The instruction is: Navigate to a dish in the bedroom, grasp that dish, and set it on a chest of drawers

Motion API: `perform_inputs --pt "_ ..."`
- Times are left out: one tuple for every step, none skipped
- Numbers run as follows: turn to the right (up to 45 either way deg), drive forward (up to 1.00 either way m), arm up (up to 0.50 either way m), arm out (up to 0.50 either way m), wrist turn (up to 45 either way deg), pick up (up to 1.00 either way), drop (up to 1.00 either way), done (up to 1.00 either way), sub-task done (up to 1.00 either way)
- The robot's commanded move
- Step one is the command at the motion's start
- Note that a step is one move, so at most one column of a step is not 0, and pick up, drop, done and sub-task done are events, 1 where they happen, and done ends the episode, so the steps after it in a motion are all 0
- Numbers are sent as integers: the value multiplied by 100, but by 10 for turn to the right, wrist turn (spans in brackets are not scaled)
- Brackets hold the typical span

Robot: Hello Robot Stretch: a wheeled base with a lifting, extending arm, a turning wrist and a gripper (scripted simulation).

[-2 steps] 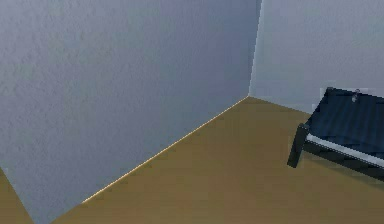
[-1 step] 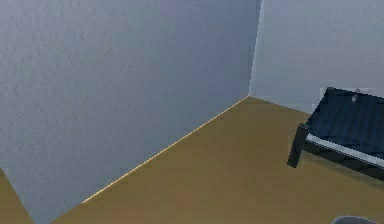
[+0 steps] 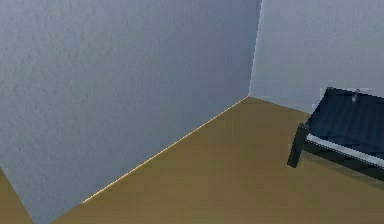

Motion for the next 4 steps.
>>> perform_inputs --pt "0 0 0 -22 0 0 0 0 0" --pt "-450 0 0 0 0 0 0 0 0" --pt "-30 0 0 0 0 0 0 0 0" --pt "0 30 0 0 0 0 0 0 0"
